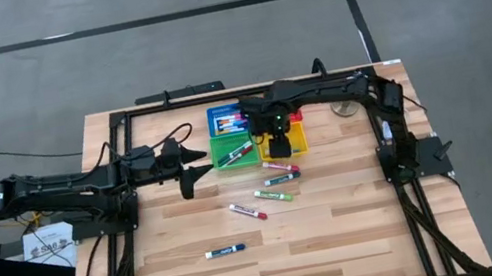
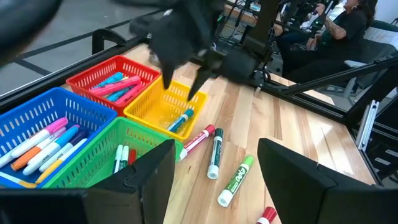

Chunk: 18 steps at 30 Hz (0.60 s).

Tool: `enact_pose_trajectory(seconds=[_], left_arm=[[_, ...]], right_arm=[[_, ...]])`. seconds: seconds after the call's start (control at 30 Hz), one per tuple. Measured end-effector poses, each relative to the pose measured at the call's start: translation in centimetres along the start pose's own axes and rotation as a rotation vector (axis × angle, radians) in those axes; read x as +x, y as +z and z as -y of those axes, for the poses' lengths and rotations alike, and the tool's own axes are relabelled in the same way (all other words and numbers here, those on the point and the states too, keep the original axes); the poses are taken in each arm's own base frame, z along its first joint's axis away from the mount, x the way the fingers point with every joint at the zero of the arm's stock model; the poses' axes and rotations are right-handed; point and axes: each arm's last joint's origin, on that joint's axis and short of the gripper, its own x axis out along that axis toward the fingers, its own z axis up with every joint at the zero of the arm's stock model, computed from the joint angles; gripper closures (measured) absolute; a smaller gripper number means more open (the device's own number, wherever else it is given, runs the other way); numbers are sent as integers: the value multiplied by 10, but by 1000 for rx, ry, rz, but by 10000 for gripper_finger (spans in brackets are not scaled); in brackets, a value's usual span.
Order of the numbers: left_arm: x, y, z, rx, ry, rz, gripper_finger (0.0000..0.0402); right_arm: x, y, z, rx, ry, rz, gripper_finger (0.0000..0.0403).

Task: Pick & Place Markers
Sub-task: Put the large light green marker into the yellow bin

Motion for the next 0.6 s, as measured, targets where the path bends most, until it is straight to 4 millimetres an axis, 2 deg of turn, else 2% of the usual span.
enact_pose_trajectory(seconds=[0.2,0.4,0.6], left_arm=[[0,0,0,0,0,-1,174],[0,0,0,0,0,0,174],[0,0,0,0,0,-1,174]], right_arm=[[-42,-3,-35,-54,-5,89,207],[-81,-17,-86,-87,10,199,207],[-97,-26,-137,-137,47,274,204]])
